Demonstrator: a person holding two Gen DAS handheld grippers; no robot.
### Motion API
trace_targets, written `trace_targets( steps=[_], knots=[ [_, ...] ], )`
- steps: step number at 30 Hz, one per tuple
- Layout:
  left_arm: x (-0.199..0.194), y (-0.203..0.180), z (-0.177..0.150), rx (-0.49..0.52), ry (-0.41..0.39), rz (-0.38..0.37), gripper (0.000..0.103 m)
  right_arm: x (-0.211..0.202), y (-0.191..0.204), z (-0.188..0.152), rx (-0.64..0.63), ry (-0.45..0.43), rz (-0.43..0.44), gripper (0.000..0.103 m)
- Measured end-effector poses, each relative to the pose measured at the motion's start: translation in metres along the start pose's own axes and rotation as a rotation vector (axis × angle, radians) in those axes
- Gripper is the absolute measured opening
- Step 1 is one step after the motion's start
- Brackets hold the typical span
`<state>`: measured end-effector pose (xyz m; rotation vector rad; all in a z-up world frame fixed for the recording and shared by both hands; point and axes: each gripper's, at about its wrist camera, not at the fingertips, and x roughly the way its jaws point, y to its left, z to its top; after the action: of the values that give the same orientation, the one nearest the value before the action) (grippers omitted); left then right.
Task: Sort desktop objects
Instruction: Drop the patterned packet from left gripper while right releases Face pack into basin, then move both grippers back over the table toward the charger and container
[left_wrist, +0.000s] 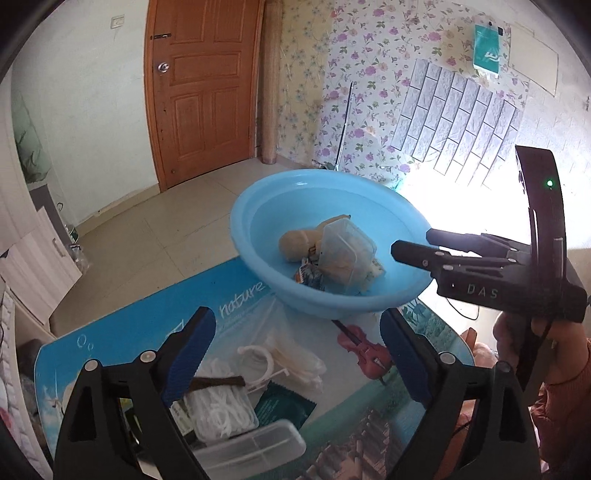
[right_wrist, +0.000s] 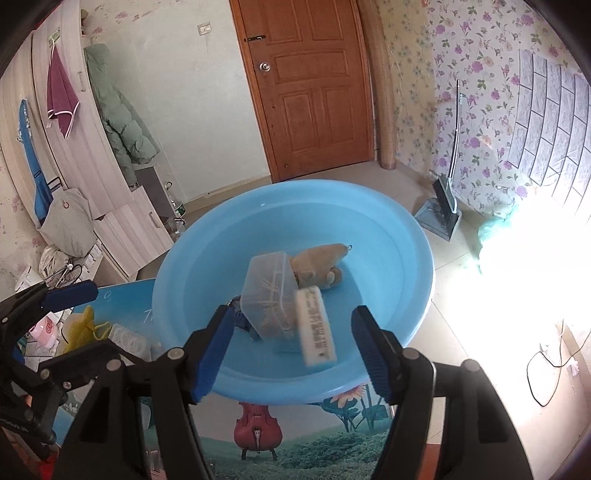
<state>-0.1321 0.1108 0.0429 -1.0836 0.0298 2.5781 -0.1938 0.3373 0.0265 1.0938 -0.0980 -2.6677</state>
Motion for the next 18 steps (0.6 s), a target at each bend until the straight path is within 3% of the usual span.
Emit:
trace_targets(
  steps=[10, 18],
  knots=[
    [-0.037, 0.022, -0.056, -0.020, -0.008, 0.050, 0.097, -0.022, 0.013, -0.014, 0.037, -0.056, -0.120, 0.069],
    [-0.057, 0.035, -0.096, -0.048, -0.012, 0.086, 0.098, -0.028, 0.080, -0.045, -0.064, -0.048, -0.025, 0.069]
  ],
)
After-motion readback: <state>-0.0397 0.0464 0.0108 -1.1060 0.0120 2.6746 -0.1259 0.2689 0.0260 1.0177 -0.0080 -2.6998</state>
